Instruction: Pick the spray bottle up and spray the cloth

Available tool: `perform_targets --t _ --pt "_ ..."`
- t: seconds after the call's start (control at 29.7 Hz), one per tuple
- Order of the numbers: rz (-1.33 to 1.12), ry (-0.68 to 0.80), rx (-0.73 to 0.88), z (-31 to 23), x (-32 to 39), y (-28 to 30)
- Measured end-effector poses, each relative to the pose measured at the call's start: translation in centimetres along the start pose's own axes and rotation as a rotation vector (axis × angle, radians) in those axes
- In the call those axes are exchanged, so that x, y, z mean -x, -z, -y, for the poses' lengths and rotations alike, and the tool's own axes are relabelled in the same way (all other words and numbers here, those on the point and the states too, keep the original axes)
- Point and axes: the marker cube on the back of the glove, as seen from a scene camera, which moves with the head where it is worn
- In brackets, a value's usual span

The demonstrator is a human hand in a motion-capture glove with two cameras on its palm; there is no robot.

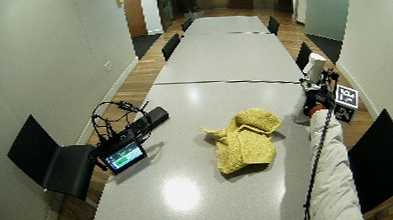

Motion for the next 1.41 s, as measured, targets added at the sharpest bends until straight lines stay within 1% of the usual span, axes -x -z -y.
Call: perform_targets --t 0.13,0.2,0.27,0.34,0.44,0.61,0.74,0.98,1.14,1.41 --pt "-0.010 0.001 -0.030 0.2 -0.3 0.8" --pt "-0.038 0.007 -0.020 0.2 0.3 1.4" --pt "-0.084 0.046 0.017 0.1 2.1 0.6" --pt "-0.171 0.122 0.079 -0.4 4.4 -1.5" --pt "-0.367 0.278 0.177 -1.5 7.4 -5.0" --pt "-0.677 0.535 0.271 -3.5 10.7 -9.8" --pt "-0.866 0.704 0.302 -4.9 12.3 -13.1" --pt "-1.152 0.933 0.284 -7.6 14.8 -17.3" --pt "-1.294 1.015 0.284 -8.5 14.9 -19.0" --pt "-1.427 1.048 0.305 -9.0 13.2 -20.0"
